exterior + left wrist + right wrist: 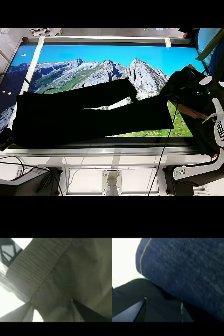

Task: Fold the clothes and pants, and hang the long-sleeved shirts on hangers.

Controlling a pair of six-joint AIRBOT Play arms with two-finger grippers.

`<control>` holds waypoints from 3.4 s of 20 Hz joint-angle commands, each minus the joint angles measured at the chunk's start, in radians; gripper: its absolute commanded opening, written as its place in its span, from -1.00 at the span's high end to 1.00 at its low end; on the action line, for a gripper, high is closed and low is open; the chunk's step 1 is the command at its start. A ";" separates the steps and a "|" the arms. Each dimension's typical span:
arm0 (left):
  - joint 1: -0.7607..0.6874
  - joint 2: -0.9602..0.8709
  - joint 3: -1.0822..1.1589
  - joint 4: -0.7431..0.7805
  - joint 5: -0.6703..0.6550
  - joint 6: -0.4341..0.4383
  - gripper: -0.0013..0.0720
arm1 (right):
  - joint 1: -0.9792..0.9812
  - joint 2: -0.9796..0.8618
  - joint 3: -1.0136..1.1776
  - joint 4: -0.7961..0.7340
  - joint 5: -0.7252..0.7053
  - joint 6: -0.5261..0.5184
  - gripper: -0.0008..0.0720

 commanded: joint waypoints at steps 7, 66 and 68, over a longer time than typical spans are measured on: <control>-0.039 0.166 0.266 -0.418 0.209 -0.066 -0.41 | -0.005 0.060 0.161 -0.014 0.084 0.047 -0.26; -0.330 -0.462 0.568 -0.248 0.099 -0.149 -0.40 | 0.644 -0.398 0.483 -0.371 -0.055 -0.034 -0.01; -0.330 -0.462 0.568 -0.248 0.099 -0.148 -0.40 | 0.642 -0.400 0.483 -0.402 -0.107 -0.009 0.57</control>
